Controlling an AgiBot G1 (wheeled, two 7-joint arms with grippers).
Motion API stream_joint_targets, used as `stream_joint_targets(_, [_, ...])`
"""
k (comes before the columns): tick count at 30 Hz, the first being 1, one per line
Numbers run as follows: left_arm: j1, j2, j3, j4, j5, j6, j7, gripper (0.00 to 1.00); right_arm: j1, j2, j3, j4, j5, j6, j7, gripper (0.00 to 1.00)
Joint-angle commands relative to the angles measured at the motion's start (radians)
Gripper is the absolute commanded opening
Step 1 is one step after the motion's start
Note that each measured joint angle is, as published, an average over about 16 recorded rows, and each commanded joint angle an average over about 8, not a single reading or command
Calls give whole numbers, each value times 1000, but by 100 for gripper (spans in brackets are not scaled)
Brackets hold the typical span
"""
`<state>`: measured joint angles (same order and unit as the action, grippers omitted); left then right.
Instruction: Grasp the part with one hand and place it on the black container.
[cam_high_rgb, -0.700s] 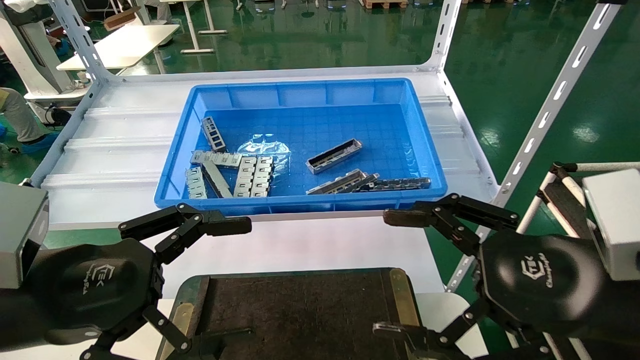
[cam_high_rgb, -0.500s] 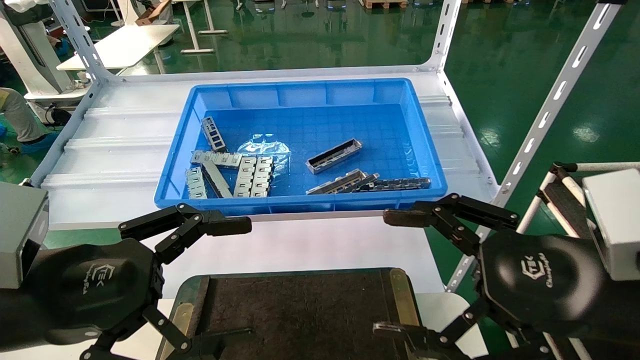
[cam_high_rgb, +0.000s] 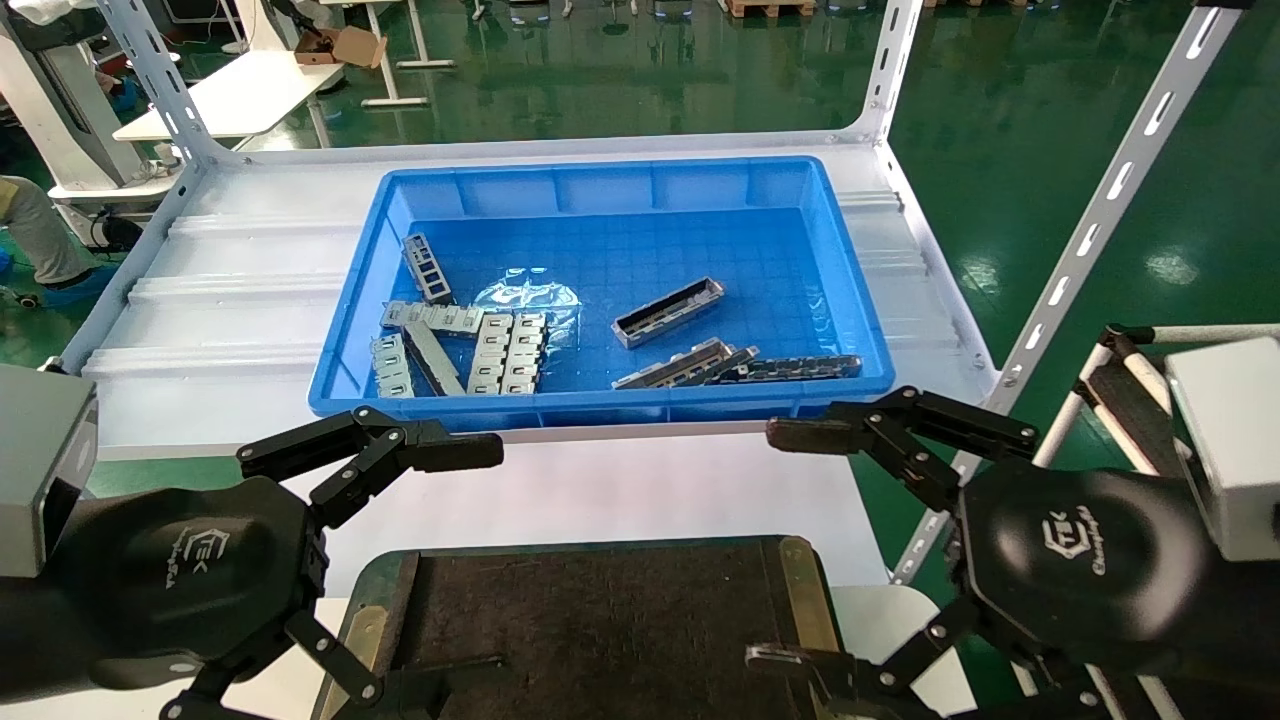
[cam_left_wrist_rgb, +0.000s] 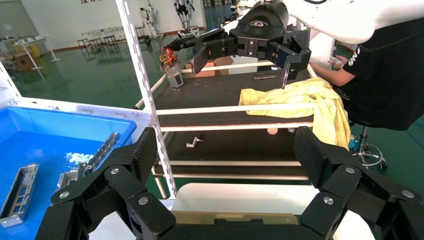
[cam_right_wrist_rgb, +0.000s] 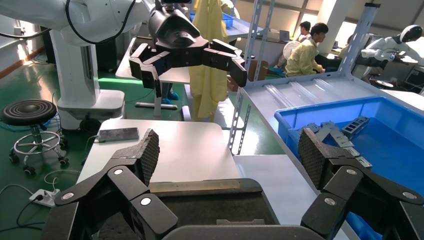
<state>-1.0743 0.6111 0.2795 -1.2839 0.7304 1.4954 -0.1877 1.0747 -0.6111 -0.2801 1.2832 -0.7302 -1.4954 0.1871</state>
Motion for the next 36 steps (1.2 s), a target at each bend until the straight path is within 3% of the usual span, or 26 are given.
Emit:
stream_joint_targets(1, [0, 0, 0, 0, 0, 0, 0, 100, 0, 0, 0, 0, 0, 0, 0, 100])
stream_joint_targets(36, [0, 0, 0, 0, 0, 0, 0, 100, 0, 0, 0, 0, 0, 0, 0, 100])
